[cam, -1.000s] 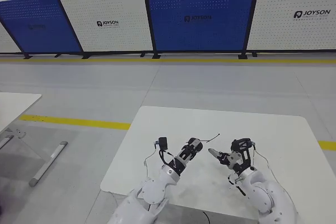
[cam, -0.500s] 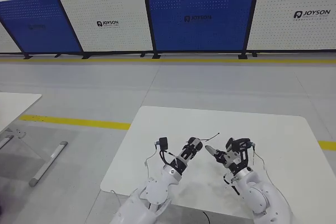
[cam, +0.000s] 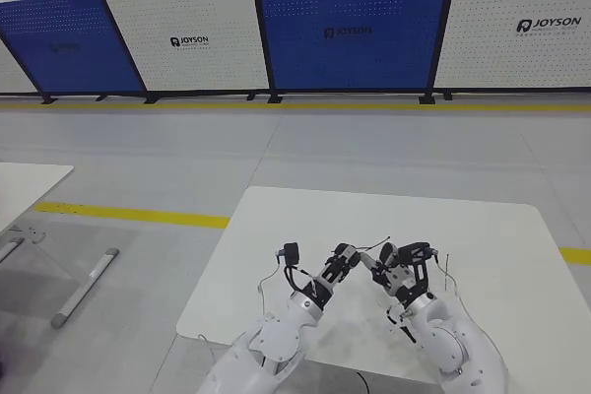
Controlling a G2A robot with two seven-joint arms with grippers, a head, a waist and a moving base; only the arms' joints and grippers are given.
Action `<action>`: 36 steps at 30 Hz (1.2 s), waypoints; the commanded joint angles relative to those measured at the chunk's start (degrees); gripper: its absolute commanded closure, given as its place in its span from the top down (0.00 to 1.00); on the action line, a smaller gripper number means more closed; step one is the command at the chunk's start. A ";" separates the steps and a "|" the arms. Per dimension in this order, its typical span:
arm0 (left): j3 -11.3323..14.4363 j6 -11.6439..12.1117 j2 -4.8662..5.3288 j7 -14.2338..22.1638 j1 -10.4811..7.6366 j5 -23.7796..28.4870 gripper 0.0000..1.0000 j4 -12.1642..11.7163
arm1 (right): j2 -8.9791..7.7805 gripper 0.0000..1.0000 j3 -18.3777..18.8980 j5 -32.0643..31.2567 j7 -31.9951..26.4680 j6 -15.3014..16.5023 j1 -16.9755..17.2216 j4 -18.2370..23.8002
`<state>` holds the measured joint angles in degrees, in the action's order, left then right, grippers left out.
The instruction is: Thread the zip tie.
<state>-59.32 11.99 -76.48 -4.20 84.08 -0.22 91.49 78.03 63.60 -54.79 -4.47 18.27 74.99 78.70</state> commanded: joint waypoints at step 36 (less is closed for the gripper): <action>1.49 -0.18 -0.89 -1.25 -2.26 -0.23 0.00 -3.25 | -0.38 0.00 -0.55 2.74 0.49 1.21 -0.69 0.38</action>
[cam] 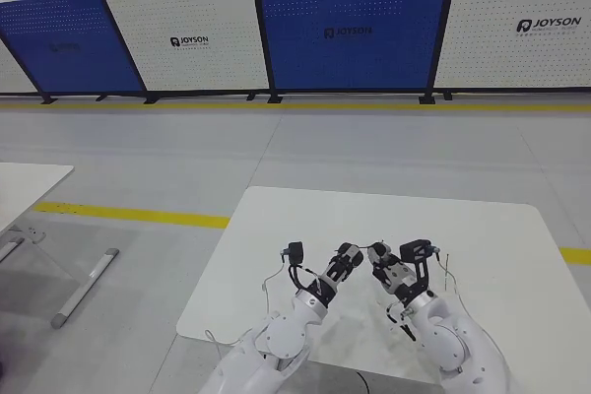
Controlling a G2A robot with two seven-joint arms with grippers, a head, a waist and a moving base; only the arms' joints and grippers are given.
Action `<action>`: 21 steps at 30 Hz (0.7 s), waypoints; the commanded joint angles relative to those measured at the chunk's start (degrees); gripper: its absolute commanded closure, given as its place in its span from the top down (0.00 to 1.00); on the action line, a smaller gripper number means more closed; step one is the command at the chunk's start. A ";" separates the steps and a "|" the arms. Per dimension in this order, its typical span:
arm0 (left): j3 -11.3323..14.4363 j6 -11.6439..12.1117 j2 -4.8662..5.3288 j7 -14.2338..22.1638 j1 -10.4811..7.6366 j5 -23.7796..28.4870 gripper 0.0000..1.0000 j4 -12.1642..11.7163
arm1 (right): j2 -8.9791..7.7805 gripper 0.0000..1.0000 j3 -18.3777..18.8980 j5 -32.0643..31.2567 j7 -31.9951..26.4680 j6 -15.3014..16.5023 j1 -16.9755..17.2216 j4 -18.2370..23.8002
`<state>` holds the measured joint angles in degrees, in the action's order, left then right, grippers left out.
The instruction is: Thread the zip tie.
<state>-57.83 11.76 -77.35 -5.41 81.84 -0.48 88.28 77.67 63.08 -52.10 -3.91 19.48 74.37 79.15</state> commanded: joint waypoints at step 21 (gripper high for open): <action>-0.18 2.47 -0.20 -0.23 0.44 0.21 0.00 0.23 | -0.26 0.00 -1.28 -0.36 -0.99 0.00 -0.81 -1.30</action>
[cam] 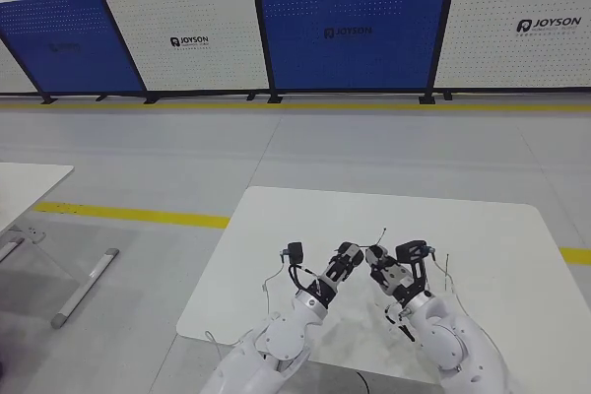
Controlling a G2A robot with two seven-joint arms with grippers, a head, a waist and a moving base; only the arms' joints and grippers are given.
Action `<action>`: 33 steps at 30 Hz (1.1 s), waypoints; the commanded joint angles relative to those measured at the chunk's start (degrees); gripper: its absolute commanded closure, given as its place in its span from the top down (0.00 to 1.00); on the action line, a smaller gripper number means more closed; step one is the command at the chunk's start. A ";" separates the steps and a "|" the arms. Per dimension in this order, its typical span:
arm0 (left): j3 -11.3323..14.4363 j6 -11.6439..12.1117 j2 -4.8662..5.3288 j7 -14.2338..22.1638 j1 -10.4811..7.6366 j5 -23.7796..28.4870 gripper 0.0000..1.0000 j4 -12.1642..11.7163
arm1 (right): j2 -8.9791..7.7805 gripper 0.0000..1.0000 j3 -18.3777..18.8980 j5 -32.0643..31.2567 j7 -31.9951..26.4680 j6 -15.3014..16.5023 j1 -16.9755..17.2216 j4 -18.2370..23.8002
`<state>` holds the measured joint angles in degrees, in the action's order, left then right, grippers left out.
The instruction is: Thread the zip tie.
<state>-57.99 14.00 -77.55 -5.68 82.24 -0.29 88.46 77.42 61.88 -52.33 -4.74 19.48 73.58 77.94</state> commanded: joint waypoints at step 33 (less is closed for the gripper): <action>0.38 0.13 -0.34 -0.23 -0.03 -1.28 0.00 -0.84 | -1.15 0.21 0.86 1.40 1.25 0.00 1.62 2.93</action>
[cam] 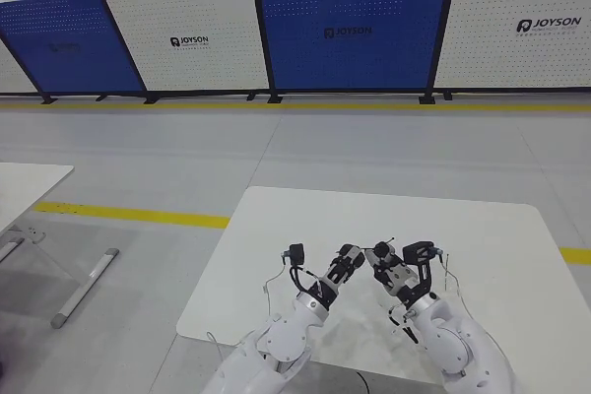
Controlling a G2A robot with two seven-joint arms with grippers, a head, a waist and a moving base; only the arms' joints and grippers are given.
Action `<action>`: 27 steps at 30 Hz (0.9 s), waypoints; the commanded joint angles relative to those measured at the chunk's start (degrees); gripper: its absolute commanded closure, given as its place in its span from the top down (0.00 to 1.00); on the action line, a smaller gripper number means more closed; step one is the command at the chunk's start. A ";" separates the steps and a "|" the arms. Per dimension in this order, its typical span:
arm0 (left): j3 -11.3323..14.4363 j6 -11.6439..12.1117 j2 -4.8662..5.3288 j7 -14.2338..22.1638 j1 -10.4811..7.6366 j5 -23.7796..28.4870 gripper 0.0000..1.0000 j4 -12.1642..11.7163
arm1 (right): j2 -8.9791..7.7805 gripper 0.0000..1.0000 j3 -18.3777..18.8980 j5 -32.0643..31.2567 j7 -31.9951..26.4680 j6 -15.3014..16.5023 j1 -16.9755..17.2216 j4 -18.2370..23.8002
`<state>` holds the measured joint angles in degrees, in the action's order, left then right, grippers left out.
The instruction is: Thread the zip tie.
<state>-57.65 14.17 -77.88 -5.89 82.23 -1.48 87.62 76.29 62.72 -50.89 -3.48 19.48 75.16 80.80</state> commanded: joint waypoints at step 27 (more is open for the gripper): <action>0.13 2.40 -0.27 -0.18 0.09 0.00 0.00 0.05 | -0.14 0.00 -1.72 -0.42 -1.06 0.00 -1.15 -1.28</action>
<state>-57.53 16.44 -78.15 -6.09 82.28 -1.46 87.65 76.15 61.06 -51.32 -4.54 19.48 74.08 79.63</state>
